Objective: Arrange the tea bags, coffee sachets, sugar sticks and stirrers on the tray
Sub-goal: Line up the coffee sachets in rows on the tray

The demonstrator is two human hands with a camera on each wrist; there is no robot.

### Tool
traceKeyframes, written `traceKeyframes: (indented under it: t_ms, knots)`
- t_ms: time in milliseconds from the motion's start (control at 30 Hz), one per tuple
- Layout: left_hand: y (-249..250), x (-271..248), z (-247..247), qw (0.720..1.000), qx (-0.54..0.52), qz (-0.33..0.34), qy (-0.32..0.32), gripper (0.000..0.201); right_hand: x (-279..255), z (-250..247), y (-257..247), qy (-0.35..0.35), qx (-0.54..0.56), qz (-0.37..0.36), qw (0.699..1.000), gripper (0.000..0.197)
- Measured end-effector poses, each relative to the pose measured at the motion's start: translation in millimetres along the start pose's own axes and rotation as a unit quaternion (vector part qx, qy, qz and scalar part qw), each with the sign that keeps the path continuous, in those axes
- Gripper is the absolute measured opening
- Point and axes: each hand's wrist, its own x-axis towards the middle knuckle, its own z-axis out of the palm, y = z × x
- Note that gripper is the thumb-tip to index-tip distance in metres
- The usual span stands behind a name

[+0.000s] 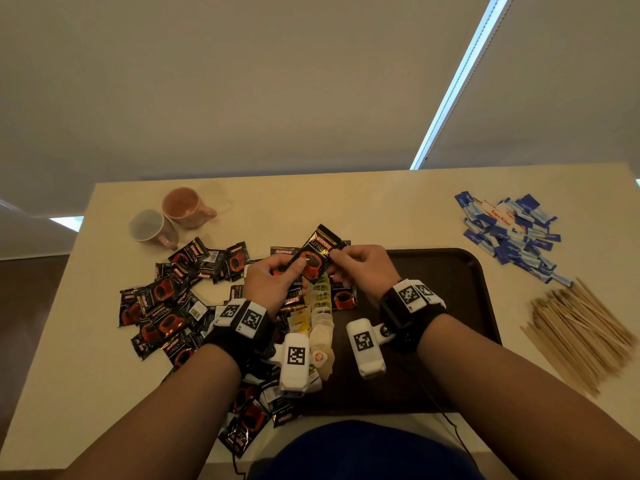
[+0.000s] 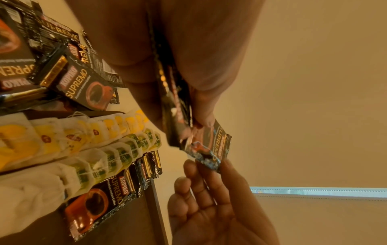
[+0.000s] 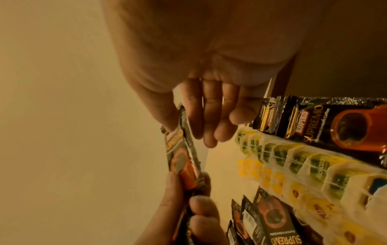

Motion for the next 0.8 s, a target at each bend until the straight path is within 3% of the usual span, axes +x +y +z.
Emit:
traceKeyframes:
  t_ms: [167,300,500,633,700,800]
  knots:
    - [-4,-1,-1,0.999,0.042,0.015,-0.017,0.002,1,-1,0,0.019,0.037,0.002,0.999,0.013]
    - [-1,-5,-1,0.999,-0.021,-0.024,-0.017,0.011,5,-10,2,0.038,0.053,0.006,0.998,0.011]
    - [-2,-5,-6,0.998,-0.033,-0.037,-0.024,0.014,15,-42,30,0.066,-0.124,0.041,0.989,0.017]
    - [-3,-5,-8,0.998,-0.031,-0.039,-0.027,0.014,14,-45,58,0.037,-0.285,0.076,0.955,0.013]
    - [-3,-5,-8,0.998,-0.031,-0.039,-0.03,0.014,14,-41,68,0.032,-0.309,0.099,0.945,0.007]
    - [-3,-4,-10,0.998,-0.029,-0.039,-0.029,0.014,15,-34,73,0.04,-0.304,0.122,0.944,0.016]
